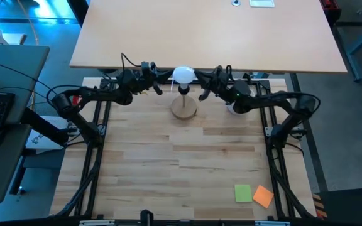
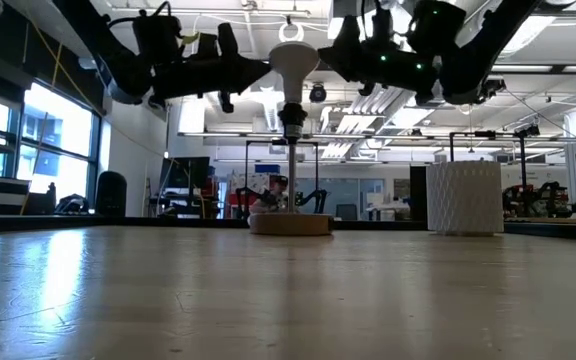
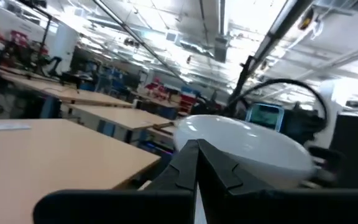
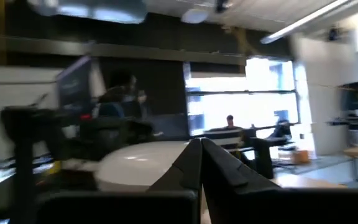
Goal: Screw lightbulb
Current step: Remove the white lightbulb from the desk lamp
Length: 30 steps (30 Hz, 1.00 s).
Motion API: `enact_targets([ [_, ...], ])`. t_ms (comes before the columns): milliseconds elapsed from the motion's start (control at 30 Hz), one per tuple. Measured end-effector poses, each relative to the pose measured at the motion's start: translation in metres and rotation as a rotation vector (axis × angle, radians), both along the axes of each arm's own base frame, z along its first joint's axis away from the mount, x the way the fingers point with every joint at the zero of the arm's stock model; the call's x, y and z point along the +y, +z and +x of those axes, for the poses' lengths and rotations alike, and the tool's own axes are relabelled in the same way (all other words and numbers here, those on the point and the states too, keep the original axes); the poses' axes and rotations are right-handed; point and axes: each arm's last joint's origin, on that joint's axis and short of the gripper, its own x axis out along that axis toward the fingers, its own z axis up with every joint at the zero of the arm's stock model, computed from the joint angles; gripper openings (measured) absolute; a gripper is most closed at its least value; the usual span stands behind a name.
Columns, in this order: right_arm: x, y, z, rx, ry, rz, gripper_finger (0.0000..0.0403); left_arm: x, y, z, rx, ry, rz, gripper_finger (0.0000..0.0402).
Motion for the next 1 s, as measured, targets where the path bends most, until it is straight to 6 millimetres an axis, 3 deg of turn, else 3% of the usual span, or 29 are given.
enact_targets([
  [133,-0.009,-0.003,0.001,-0.01,-0.095,0.042,0.0,-0.008,0.002,0.004,-0.011,-0.059,-0.005,0.0],
  [433,-0.021,-0.007,-0.002,0.024,-0.136,0.053,0.0,-0.02,0.013,0.005,-0.033,-0.111,0.009,0.0],
  [667,-0.039,-0.002,-0.035,0.128,-0.208,0.127,0.0,-0.025,0.004,-0.014,-0.013,-0.069,-0.005,0.0],
  [800,-0.04,-0.005,-0.045,0.237,0.004,0.21,0.0,-0.026,-0.006,-0.034,-0.003,0.079,-0.014,0.0],
  [867,-0.037,-0.014,-0.042,0.321,0.122,0.233,0.0002,-0.026,-0.009,-0.039,-0.005,0.121,-0.008,0.0],
  [1000,-0.025,-0.022,-0.033,0.394,0.194,0.214,0.0037,-0.025,-0.014,-0.04,0.01,0.131,-0.021,0.0],
])
